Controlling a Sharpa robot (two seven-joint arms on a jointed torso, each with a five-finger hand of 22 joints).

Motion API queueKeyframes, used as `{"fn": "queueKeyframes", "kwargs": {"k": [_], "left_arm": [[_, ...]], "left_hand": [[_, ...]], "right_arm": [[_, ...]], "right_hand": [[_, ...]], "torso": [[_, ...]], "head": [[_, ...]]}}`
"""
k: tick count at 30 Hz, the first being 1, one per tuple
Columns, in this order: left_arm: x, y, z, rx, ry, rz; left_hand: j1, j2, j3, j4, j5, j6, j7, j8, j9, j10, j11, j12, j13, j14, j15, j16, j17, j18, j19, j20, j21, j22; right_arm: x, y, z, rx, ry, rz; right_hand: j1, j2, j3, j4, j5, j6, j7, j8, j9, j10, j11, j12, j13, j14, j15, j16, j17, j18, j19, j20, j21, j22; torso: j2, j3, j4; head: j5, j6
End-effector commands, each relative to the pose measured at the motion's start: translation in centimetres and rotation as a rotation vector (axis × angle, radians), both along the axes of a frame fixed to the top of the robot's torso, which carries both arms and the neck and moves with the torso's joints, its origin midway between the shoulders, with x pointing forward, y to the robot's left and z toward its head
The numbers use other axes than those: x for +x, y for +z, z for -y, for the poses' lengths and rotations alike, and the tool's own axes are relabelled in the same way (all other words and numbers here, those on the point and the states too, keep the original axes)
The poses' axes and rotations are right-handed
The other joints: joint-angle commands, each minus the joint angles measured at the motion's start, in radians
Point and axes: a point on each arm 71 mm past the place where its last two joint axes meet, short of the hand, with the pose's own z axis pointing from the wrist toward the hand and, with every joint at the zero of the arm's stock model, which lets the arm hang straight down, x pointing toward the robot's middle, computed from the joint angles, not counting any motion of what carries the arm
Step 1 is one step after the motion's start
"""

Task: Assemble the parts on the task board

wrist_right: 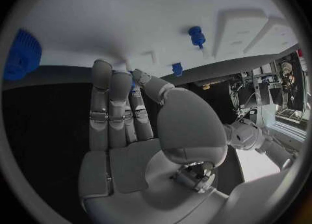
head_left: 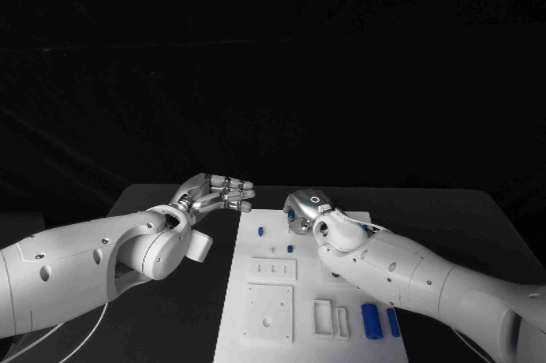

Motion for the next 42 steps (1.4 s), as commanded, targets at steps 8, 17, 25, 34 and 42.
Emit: {"fn": "queueKeyframes", "kwargs": {"k": [8, 17, 25, 34, 42], "left_arm": [[0.0, 0.2, 0.2, -0.002, -0.015, 0.007], [0.0, 0.2, 0.1, -0.001, -0.013, 0.006], [0.0, 0.2, 0.0, 0.0, -0.01, 0.007], [0.1, 0.3, -0.1, 0.001, -0.008, 0.007], [0.1, 0.4, -0.2, 0.003, -0.005, 0.007]], "left_hand": [[-0.007, 0.0, 0.0, -0.006, 0.005, -0.007, -0.001, -0.003, -0.001, -0.006, 0.001, 0.005, 0.002, -0.002, 0.007, 0.003, -0.001, -0.01, -0.001, 0.002, 0.003, -0.002], [-0.007, 0.001, -0.002, -0.006, 0.005, -0.008, -0.001, -0.003, -0.001, -0.007, 0.002, 0.005, 0.001, -0.002, 0.007, 0.003, -0.001, -0.01, -0.001, 0.002, 0.003, -0.003], [-0.008, 0.0, -0.002, -0.006, 0.005, -0.01, 0.0, -0.003, -0.001, -0.008, 0.002, 0.005, 0.002, -0.002, 0.007, 0.003, -0.001, -0.01, -0.001, 0.002, 0.003, -0.003], [-0.008, -0.002, -0.003, -0.006, 0.005, -0.012, 0.0, -0.003, -0.001, -0.01, 0.003, 0.005, 0.001, -0.002, 0.008, 0.003, -0.001, -0.01, -0.001, 0.002, 0.003, -0.004], [-0.008, -0.003, -0.004, -0.006, 0.005, -0.016, 0.002, -0.003, -0.001, -0.018, 0.005, 0.005, 0.002, -0.003, 0.009, 0.002, -0.002, -0.01, -0.002, 0.003, 0.002, -0.005]], "right_arm": [[0.0, -1.0, 0.2, -0.033, -0.003, -0.075], [-0.1, -0.9, 0.4, -0.027, -0.004, -0.067], [-0.2, -0.8, 0.5, -0.022, -0.002, -0.061], [-0.1, -0.7, 0.8, -0.003, -0.008, -0.056], [0.0, -0.6, 1.1, 0.054, -0.004, -0.057]], "right_hand": [[-0.001, -0.006, -0.025, 0.006, -0.005, -0.001, -0.002, 0.003, 0.0, 0.0, -0.003, -0.004, 0.0, 0.001, 0.006, -0.001, -0.004, 0.009, 0.009, 0.003, -0.02, 0.007], [-0.001, -0.002, -0.031, 0.005, -0.001, 0.013, -0.006, 0.004, 0.001, 0.018, -0.009, -0.004, 0.0, 0.001, 0.002, -0.001, -0.005, 0.007, 0.012, -0.001, -0.027, 0.011], [-0.003, -0.004, -0.036, 0.0, 0.0, 0.013, -0.006, 0.003, 0.001, 0.017, -0.008, -0.004, 0.0, 0.0, 0.002, -0.003, -0.006, 0.005, 0.014, -0.002, -0.035, 0.017], [-0.009, -0.041, -0.038, -0.005, -0.007, -0.062, 0.013, 0.002, -0.004, -0.078, 0.019, -0.003, 0.0, -0.005, 0.019, -0.026, -0.015, 0.013, 0.007, 0.011, -0.057, 0.013], [0.07, -0.079, -0.273, 0.072, 0.024, -0.17, -0.015, 0.001, -0.004, -0.275, 0.049, -0.006, -0.003, 0.005, 0.035, -0.086, -0.035, 0.036, 0.042, 0.033, -0.145, -0.068]], "torso": [[0.001, 0.0005, 0.0009], [0.003, 0.0017, 0.0001], [0.003, 0.0011, 0.0016], [0.003, 0.0008, -0.0008], [0.003, 0.0007, 0.0009]], "head": [[0.001, -0.002], [0.002, -0.004], [0.003, -0.007], [0.002, -0.005], [-0.002, -0.003]]}}
